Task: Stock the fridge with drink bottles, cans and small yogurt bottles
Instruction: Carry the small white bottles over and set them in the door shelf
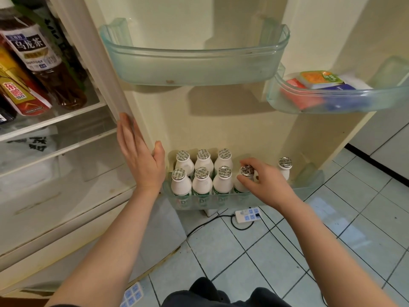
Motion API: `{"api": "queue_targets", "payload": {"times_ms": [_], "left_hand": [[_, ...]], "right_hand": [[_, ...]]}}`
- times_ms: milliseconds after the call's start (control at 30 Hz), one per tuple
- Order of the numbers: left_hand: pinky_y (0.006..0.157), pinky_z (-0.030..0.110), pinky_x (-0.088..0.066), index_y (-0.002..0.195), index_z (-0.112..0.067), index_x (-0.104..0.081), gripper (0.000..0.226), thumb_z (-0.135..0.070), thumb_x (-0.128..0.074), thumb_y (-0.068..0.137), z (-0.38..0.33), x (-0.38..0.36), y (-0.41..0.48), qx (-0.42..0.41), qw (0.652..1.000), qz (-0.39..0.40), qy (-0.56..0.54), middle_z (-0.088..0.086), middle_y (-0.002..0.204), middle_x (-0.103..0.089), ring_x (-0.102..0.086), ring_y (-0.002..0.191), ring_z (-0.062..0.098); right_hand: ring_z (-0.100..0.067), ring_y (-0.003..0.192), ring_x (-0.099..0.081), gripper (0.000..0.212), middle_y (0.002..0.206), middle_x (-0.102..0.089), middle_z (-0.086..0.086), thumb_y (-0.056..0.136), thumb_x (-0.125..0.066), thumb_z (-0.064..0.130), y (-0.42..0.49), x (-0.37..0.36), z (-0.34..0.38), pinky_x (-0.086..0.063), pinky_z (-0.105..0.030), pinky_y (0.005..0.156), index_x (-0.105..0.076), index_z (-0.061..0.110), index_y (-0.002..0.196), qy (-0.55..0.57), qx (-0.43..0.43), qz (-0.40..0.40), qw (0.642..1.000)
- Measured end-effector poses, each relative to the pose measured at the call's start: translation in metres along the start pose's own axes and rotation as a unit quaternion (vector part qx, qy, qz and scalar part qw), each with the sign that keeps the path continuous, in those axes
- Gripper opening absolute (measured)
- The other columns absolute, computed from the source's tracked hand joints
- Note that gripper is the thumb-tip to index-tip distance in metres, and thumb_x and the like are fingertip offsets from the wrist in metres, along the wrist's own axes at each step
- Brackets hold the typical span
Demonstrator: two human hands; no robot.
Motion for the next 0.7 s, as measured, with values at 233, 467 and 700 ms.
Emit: {"api": "queue_targets", "payload": {"times_ms": [233,467,700], "left_hand": [[0.118,0.037,-0.013,0.141,0.012,-0.028,0.064,-0.025,-0.038,0.09,-0.002,0.002,0.0,0.013,1.0,0.007,0.002,0.028,0.15,-0.023,-0.019,0.14,0.034],[0.118,0.04,-0.015,0.141,0.013,-0.029,0.063,-0.024,-0.038,0.091,-0.003,0.001,-0.001,0.011,1.0,0.004,0.001,0.02,0.151,-0.019,-0.02,0.14,0.034],[0.118,0.04,-0.016,0.14,0.013,-0.03,0.061,-0.022,-0.038,0.091,-0.003,0.001,-0.002,0.015,1.0,-0.006,-0.003,0.021,0.15,-0.02,-0.02,0.14,0.034]], "right_hand": [[-0.019,0.078,-0.059,0.016,0.091,-0.068,0.003,0.085,-0.057,0.021,-0.015,0.048,0.004,-0.046,-0.03,0.066,-0.067,0.015,0.095,-0.001,0.026,-0.301,0.953],[-0.033,0.108,-0.055,0.04,0.118,-0.06,-0.012,0.089,-0.055,0.031,-0.006,0.037,-0.049,-0.04,-0.035,0.076,-0.052,0.01,0.124,-0.042,-0.191,-0.224,0.955],[-0.018,0.089,-0.062,0.032,0.09,-0.064,0.004,0.084,-0.065,0.027,0.002,0.04,-0.055,-0.043,-0.027,0.076,-0.063,0.016,0.115,0.036,-0.131,-0.198,0.971]]}}
Point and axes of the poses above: each hand's wrist, its own y-axis towards the middle knuckle, its own x-axis out of the back of the hand, z = x × y, the point moved 5 cm from there along y, towards the middle knuckle
